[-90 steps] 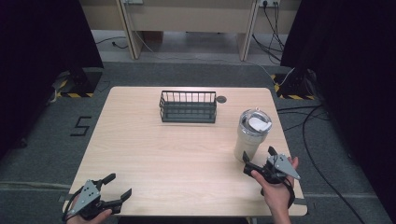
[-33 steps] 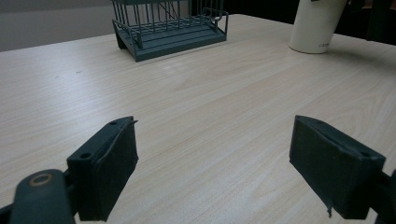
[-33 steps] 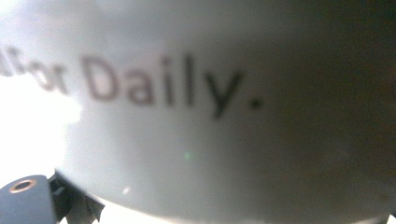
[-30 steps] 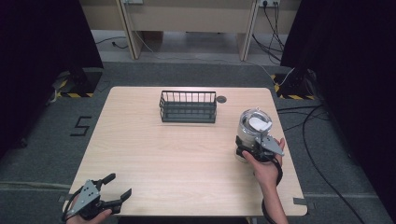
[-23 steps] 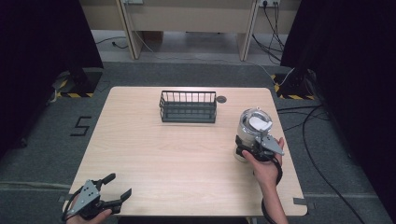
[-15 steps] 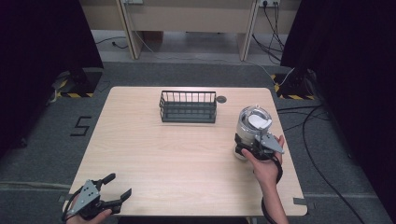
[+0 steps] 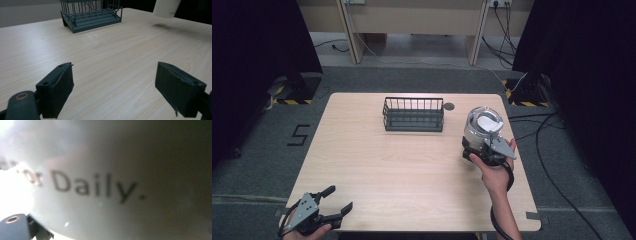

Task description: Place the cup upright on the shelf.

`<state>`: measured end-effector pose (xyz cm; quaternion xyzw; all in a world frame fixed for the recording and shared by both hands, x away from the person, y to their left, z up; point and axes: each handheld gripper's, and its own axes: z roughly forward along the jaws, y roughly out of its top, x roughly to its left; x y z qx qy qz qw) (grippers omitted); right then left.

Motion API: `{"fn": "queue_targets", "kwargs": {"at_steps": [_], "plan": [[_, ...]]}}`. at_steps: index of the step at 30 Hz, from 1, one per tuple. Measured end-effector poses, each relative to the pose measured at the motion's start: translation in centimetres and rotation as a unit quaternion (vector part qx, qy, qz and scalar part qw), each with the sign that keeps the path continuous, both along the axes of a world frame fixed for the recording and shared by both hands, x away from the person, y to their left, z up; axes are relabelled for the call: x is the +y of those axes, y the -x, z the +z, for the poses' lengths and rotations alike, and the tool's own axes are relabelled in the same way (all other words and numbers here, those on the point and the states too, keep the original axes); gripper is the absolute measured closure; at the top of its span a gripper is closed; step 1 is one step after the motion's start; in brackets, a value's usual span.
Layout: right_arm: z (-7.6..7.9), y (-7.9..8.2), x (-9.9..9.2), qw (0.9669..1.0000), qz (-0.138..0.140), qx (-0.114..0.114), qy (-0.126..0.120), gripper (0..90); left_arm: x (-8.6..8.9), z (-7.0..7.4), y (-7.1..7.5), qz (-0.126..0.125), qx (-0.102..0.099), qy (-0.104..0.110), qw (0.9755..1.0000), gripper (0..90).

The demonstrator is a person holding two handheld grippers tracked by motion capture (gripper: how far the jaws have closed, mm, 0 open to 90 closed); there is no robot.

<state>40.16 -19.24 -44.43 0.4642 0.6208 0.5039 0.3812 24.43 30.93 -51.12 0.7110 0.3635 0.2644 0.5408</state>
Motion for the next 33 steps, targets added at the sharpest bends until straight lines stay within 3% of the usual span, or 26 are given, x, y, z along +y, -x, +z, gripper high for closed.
{"fn": "queue_targets", "kwargs": {"at_steps": [15, 33], "plan": [[1.8, -0.9, 0.9, 0.9999, 0.006, -0.011, -0.003, 9.7, 0.0, 0.0, 0.0, -0.001, 0.0, 0.0, 1.0, 14.5], [2.8, -2.2, 2.3, 0.9997, 0.014, -0.016, -0.006, 9.7, 0.1, 0.0, 0.0, -0.001, -0.001, 0.001, 1.0, 14.5]]}}
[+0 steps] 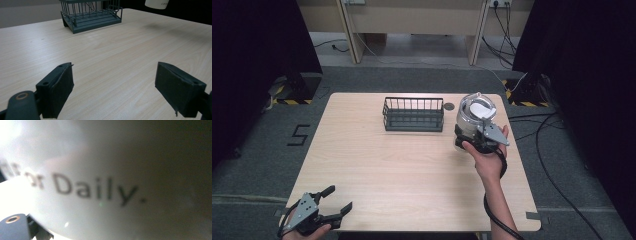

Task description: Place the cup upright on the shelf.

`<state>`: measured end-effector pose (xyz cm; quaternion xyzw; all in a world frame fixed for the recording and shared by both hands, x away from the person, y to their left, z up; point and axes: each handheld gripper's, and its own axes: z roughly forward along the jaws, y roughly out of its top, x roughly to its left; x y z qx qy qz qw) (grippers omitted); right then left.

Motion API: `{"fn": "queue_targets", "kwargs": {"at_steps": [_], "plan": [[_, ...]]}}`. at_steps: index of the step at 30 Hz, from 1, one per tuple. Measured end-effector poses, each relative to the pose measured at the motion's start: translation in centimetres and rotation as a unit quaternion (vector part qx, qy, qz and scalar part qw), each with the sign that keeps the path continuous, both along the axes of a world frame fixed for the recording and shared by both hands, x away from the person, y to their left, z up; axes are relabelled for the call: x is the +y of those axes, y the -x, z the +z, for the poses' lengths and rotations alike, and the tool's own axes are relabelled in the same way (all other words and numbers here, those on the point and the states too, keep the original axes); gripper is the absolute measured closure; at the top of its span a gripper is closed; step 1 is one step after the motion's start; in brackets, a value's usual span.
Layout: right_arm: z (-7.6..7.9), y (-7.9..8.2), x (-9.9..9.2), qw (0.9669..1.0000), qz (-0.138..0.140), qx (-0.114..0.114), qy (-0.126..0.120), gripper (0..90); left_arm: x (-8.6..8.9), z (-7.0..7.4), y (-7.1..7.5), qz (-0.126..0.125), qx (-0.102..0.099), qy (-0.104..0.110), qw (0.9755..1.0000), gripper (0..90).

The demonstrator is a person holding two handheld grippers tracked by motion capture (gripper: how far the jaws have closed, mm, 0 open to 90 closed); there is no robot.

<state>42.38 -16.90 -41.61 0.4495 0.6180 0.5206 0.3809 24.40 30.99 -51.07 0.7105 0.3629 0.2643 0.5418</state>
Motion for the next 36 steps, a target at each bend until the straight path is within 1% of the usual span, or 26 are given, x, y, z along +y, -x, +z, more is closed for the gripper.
{"fn": "queue_targets", "kwargs": {"at_steps": [16, 27, 36], "plan": [[0.6, -1.2, 1.1, 1.0, 0.005, -0.002, -0.005, 9.7, 0.0, 0.0, 0.0, 0.001, -0.001, 0.003, 1.0, 14.5], [0.9, -2.0, 1.9, 0.9999, 0.009, 0.001, -0.007, 9.7, 0.1, 0.0, 0.0, 0.001, -0.001, 0.004, 1.0, 14.5], [1.3, -2.9, 2.8, 0.9999, 0.014, 0.004, -0.008, 9.7, 0.1, 0.1, 0.0, 0.0, -0.001, 0.004, 1.0, 14.5]]}}
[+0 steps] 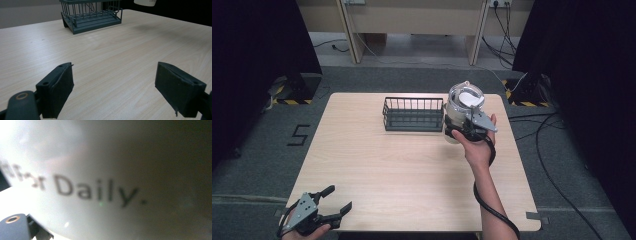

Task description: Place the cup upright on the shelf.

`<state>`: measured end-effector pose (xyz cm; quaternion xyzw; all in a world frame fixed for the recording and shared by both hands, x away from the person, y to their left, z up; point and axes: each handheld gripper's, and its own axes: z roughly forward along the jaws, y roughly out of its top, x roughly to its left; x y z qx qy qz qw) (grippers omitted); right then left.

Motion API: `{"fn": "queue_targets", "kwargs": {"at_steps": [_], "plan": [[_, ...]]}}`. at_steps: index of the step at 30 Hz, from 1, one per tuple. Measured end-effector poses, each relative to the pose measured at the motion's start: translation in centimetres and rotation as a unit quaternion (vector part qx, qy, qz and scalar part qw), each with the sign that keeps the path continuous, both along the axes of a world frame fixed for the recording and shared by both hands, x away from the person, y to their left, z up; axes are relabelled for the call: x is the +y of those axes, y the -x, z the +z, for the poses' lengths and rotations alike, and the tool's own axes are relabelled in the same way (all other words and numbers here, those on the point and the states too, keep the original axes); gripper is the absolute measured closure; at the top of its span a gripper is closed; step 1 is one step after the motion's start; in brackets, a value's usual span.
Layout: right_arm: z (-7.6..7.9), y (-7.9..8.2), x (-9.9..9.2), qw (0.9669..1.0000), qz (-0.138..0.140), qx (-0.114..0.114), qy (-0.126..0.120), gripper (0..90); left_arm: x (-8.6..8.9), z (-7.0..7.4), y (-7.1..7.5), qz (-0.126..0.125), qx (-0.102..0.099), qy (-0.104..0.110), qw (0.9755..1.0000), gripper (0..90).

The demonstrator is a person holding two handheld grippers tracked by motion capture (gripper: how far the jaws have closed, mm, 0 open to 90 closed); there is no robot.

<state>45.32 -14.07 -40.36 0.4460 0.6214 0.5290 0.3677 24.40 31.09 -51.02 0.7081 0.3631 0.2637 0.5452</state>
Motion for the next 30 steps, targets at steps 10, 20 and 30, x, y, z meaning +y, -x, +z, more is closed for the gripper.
{"fn": "queue_targets", "kwargs": {"at_steps": [10, 20, 30], "plan": [[0.6, -1.2, 0.8, 1.0, 0.005, 0.005, 0.0, 9.7, -0.1, 0.0, 0.0, -0.002, 0.001, -0.001, 1.0, 14.5], [1.8, -2.6, 2.1, 1.0, 0.006, -0.001, -0.006, 9.7, -0.1, 0.0, -0.1, -0.002, 0.001, 0.002, 1.0, 14.6], [2.0, -3.3, 3.4, 0.9999, 0.013, 0.002, -0.007, 9.7, -0.1, 0.0, -0.1, -0.003, 0.0, 0.002, 1.0, 14.5]]}}
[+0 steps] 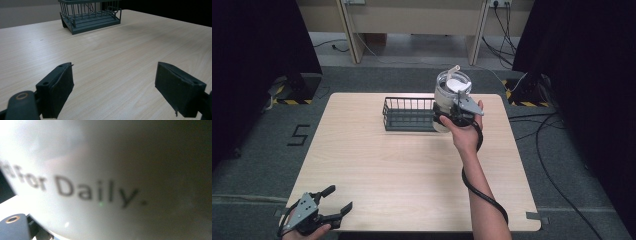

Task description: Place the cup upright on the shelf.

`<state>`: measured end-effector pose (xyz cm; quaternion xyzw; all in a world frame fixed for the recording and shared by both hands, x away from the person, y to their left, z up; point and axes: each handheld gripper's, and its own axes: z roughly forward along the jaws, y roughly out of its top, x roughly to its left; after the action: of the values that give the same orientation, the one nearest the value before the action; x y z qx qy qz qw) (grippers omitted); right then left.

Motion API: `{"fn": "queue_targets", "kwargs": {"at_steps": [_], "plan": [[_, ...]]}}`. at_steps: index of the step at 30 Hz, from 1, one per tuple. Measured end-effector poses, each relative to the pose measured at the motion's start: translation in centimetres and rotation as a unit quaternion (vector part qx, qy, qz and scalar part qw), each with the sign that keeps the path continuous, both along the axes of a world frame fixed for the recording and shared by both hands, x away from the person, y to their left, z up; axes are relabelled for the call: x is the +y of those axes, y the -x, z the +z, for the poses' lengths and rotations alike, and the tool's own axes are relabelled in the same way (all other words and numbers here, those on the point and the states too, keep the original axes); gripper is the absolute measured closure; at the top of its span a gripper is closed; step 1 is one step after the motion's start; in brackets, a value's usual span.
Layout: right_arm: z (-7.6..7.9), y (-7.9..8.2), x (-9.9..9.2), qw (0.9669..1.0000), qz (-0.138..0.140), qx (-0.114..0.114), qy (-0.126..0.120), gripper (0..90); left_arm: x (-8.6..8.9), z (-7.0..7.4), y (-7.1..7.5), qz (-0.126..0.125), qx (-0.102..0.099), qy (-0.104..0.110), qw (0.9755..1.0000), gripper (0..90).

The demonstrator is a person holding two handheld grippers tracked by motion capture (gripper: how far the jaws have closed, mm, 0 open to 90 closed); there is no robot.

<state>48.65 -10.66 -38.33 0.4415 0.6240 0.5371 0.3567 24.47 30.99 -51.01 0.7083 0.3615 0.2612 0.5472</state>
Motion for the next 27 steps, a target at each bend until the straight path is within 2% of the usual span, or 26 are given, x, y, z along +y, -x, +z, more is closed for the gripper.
{"fn": "queue_targets", "kwargs": {"at_steps": [12, 27], "plan": [[0.1, -1.1, 1.2, 1.0, 0.002, 0.003, -0.003, 9.7, 0.1, 0.0, 0.0, 0.001, -0.001, 0.002, 1.0, 14.6], [1.1, -2.1, 2.4, 0.9999, 0.008, -0.007, -0.007, 9.7, 0.1, 0.0, 0.0, 0.002, 0.0, 0.003, 1.0, 14.6]]}}
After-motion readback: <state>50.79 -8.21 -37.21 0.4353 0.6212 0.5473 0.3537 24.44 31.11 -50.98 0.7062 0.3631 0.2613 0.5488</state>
